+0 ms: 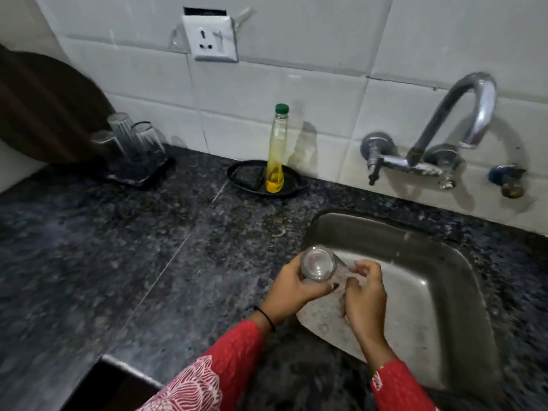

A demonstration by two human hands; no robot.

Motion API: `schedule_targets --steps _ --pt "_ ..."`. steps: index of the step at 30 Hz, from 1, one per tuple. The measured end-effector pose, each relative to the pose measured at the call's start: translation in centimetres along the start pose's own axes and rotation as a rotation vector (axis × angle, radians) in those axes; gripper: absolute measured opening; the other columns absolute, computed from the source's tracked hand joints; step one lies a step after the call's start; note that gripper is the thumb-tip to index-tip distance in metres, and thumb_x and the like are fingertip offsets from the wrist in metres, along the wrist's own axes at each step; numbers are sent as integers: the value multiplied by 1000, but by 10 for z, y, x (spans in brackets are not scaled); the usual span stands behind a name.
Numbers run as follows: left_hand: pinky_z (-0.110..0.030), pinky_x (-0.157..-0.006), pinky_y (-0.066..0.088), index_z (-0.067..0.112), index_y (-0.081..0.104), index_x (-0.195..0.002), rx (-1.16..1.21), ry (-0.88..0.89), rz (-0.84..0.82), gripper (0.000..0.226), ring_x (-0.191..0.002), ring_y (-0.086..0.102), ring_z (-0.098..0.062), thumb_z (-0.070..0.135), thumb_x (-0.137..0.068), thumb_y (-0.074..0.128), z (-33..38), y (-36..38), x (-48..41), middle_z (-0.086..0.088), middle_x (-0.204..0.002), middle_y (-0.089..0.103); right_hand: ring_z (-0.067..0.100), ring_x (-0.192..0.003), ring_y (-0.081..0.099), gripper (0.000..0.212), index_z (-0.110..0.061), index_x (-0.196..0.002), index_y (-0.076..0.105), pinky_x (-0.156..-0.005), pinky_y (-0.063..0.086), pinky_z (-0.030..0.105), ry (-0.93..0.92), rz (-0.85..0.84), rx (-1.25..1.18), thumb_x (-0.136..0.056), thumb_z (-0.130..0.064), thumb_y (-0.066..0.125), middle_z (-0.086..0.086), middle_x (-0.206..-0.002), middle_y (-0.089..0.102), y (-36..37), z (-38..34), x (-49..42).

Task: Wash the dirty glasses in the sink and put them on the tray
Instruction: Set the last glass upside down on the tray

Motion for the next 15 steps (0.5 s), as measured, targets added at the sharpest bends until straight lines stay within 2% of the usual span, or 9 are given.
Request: schedule_targets --steps 1,2,3,5,7,9,11,13,15 --pt "-15 -91 47 18 58 -120 5 17 18 56 -106 62 0 13 -70 83 6 -16 -5 5 -115 67 21 -65 61 32 -19 -113 50 -55 51 28 -142 -47 73 -86 -2 54 4 -96 63 14 -12 0" --pt "-16 -92 48 19 59 -120 -6 39 38 56 -106 62 0 14 -69 83 12 -36 -11 7 -114 67 18 -86 60 44 -19 -119 50 -72 49 23 -269 -87 181 -81 -1 61 3 -110 61 32 -26 0" --pt "-17 -92 48 22 59 -119 -20 66 57 57 -106 62 0 15 -68 84 19 -55 -16 8 -114 68 16 -106 53 56 -19 -125 48 -87 43 22 -374 -127 267 -75 -2 66 1 -123 55 51 -38 0" --pt "-16 -91 47 29 59 -116 -61 126 87 57 -104 62 2 16 -67 85 33 -103 -26 12 -112 68 15 -123 44 70 -17 -133 44 -103 36 26 -463 -194 268 -70 -5 71 0 -134 47 97 -68 -3" --pt "-12 -89 45 33 57 -116 -82 169 102 59 -104 61 5 17 -66 85 47 -152 -36 15 -111 67 15 -121 49 70 -17 -132 46 -103 41 30 -499 -200 181 -67 -9 73 0 -132 51 142 -103 -7" --pt "-12 -90 45 25 54 -124 -70 189 119 65 -108 60 3 19 -67 85 57 -201 -45 12 -116 65 17 -117 53 64 -15 -128 52 -102 40 25 -594 -176 157 -67 -21 69 2 -127 57 185 -138 -10" --pt "-18 -95 47 15 48 -134 -38 182 136 74 -113 59 -3 18 -69 83 60 -252 -59 5 -124 63 16 -113 57 62 -16 -124 55 -99 42 23 -651 -230 102 -66 -33 65 2 -122 62 234 -170 -13" --pt "-19 -97 46 10 42 -137 2 165 154 72 -115 57 -2 11 -75 78 56 -299 -71 5 -130 58 13 -97 65 51 -22 -114 58 -86 52 29 -590 -315 4 -66 -31 72 -1 -106 69 285 -195 -18" --pt "-17 -99 44 8 39 -137 3 128 231 61 -119 53 -2 1 -84 66 46 -347 -82 5 -132 53 9 -80 66 44 -22 -103 61 -75 54 28 -513 -329 -37 -65 -28 81 -3 -90 70 334 -217 -25"
Point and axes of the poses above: each hand's wrist, its own x-axis away from the middle knuckle, its own y-axis out of the palm, z = x × y, the point moved 4 cm from there along -x, towards the middle knuckle
